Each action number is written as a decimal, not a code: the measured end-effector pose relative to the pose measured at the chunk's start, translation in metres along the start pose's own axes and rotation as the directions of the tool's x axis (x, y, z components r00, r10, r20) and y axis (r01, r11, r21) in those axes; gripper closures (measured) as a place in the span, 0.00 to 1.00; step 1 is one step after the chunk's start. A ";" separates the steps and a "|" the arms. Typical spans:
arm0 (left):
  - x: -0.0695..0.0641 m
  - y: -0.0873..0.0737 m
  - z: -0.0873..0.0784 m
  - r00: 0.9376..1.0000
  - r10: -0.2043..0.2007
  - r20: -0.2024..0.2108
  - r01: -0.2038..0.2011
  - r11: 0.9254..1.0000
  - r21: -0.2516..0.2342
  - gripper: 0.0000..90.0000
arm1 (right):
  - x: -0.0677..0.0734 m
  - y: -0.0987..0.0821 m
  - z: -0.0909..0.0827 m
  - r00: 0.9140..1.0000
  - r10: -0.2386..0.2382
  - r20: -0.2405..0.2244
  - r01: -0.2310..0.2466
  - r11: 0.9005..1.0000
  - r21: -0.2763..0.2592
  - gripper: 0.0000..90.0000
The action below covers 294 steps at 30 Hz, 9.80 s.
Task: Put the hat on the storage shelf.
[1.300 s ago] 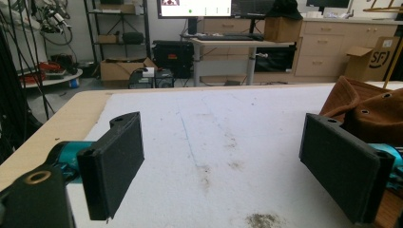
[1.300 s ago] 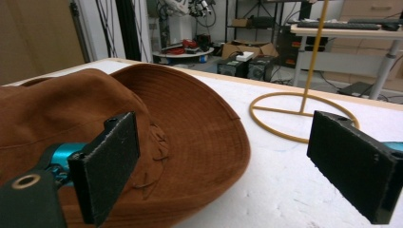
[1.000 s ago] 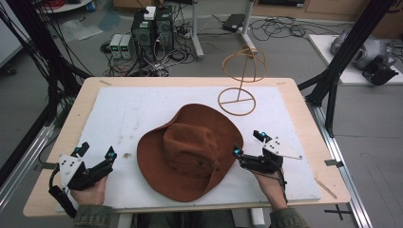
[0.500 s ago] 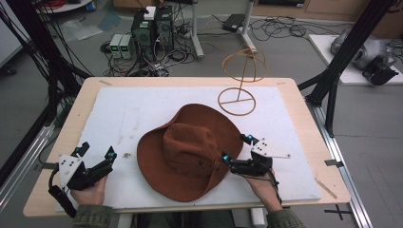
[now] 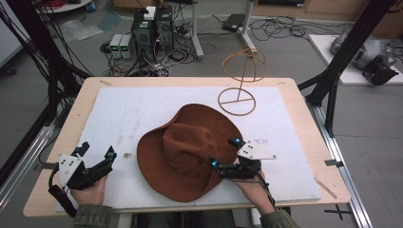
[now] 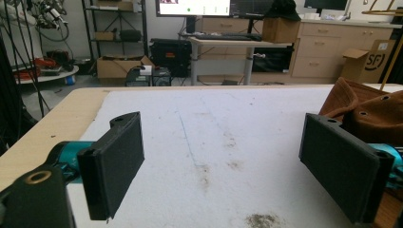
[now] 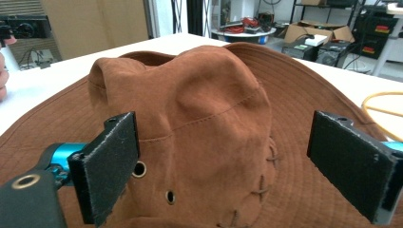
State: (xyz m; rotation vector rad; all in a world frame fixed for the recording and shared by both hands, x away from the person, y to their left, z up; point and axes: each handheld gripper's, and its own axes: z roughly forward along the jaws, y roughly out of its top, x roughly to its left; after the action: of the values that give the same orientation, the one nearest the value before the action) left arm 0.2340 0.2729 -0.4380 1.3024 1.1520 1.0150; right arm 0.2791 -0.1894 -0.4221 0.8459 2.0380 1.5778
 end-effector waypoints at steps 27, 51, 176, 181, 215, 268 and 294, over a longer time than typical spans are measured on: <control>0.003 -0.001 0.001 1.000 -0.009 -0.004 0.009 1.000 -0.001 0.17 | 0.030 -0.006 0.026 0.998 -0.053 -0.016 0.054 0.993 0.104 0.11; 0.002 -0.002 0.002 1.000 0.019 0.000 -0.019 1.000 -0.003 0.19 | 0.035 -0.002 0.024 0.997 -0.062 -0.048 0.068 0.991 0.113 0.72; 0.016 0.000 -0.005 0.993 -0.117 -0.005 0.116 0.993 -0.030 0.18 | 0.027 0.104 -0.016 0.870 -0.257 0.420 0.419 0.836 -0.356 0.97; 0.016 0.000 -0.004 0.995 -0.100 -0.015 0.100 0.995 -0.027 0.18 | 0.015 0.112 -0.011 0.861 -0.254 0.442 0.421 0.843 -0.335 0.97; 0.012 -0.002 0.005 0.999 -0.040 -0.012 0.040 0.999 0.004 0.18 | -0.056 0.164 0.012 0.778 -0.240 0.581 0.454 0.853 -0.255 0.96; 0.011 -0.001 0.005 0.999 -0.043 -0.001 0.043 0.999 -0.002 0.19 | -0.130 0.166 0.061 0.768 -0.070 0.636 0.269 0.937 -0.222 0.96; 0.010 0.000 0.005 0.999 -0.037 -0.002 0.037 0.999 -0.003 0.19 | -0.133 0.145 0.071 0.769 -0.079 0.634 0.232 0.959 -0.162 0.95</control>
State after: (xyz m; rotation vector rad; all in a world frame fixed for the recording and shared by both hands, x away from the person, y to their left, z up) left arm 0.2402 0.2822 -0.4389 1.2731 1.1717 0.9905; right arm 0.4516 -0.2068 -0.3057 0.9235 1.3751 1.1914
